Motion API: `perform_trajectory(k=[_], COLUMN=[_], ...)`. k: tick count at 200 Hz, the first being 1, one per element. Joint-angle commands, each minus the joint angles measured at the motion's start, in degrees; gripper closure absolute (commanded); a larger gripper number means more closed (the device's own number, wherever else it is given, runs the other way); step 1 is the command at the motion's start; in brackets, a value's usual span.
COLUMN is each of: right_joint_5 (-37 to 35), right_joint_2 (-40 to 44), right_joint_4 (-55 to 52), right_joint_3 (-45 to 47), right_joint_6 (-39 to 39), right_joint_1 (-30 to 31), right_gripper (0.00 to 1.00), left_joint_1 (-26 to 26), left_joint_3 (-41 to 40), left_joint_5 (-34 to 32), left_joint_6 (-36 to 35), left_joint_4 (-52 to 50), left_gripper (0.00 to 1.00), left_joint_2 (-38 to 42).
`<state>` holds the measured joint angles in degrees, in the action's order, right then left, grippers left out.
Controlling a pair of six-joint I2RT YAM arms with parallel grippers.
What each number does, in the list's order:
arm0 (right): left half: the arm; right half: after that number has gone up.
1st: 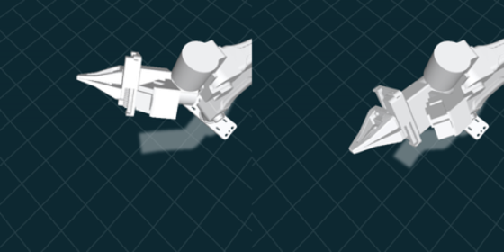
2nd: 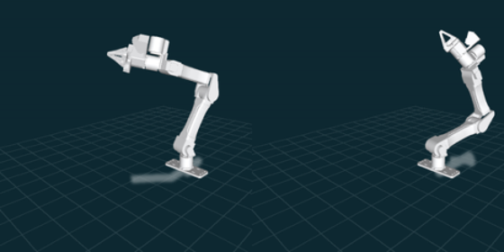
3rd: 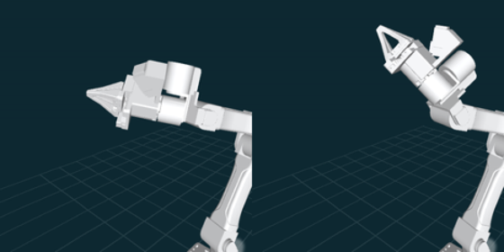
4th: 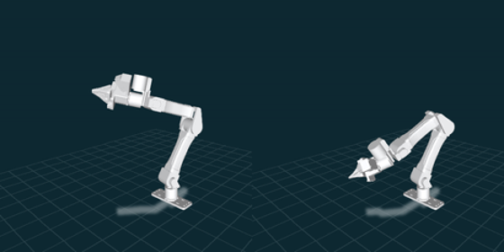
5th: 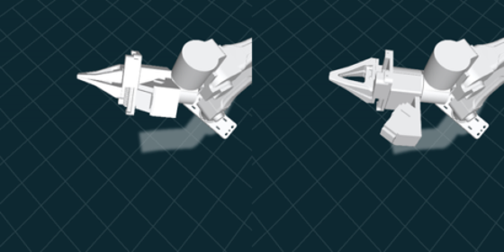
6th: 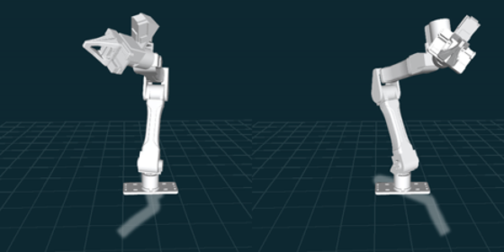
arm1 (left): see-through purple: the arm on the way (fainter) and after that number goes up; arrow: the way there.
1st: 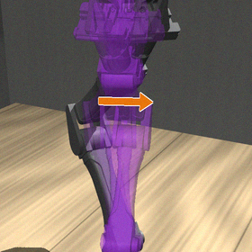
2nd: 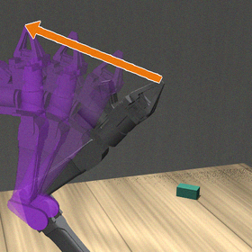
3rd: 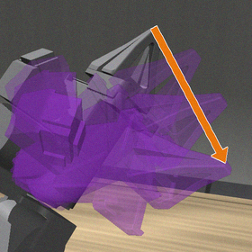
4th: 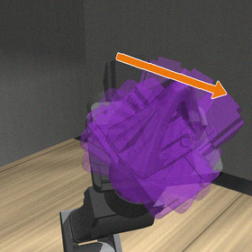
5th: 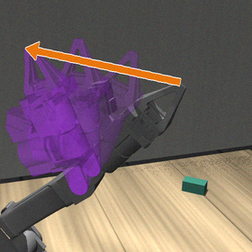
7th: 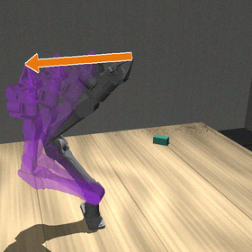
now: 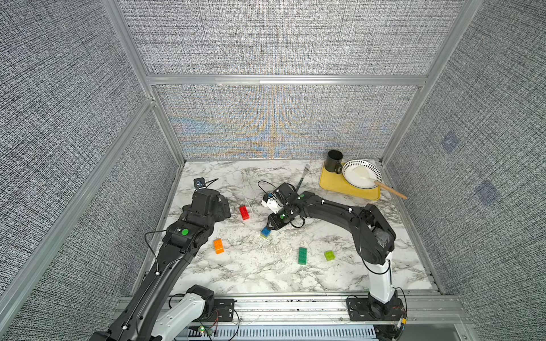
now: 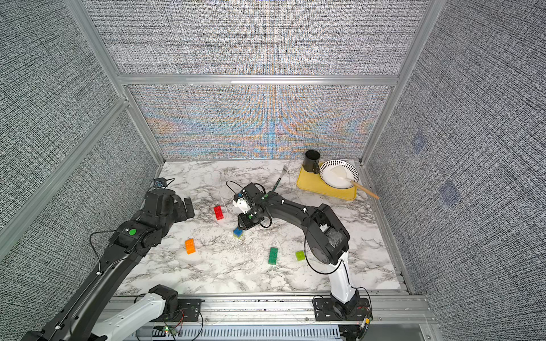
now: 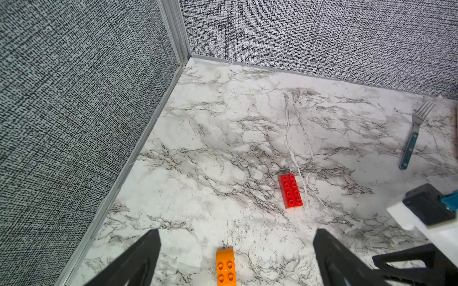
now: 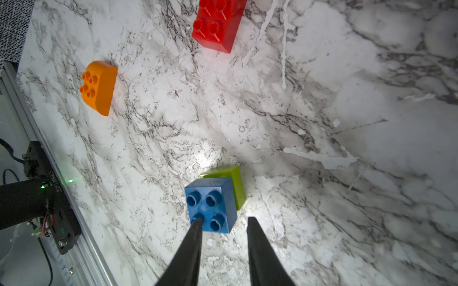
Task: Assemble an ice cream with lego
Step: Assemble the lego brick with the lego brick.
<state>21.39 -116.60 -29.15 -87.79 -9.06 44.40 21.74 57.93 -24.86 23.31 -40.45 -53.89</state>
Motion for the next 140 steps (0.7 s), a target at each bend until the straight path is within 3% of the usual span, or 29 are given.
perform_trajectory(k=[1, 140], right_joint_5=[0.8, -1.0], right_joint_2=[-0.8, -4.8], right_joint_4=[-0.9, -3.8], right_joint_3=[-1.1, -4.4], right_joint_6=[-0.3, 1.0], right_joint_1=[0.0, 1.3], right_gripper=[0.68, 0.69], left_joint_1=[0.0, -0.1], left_joint_3=[0.0, 0.0], left_joint_5=[0.6, 1.1], left_joint_6=[-0.4, -0.6], left_joint_4=[1.0, 1.1], left_gripper=[0.0, 0.0], left_joint_2=[-0.2, -0.1])
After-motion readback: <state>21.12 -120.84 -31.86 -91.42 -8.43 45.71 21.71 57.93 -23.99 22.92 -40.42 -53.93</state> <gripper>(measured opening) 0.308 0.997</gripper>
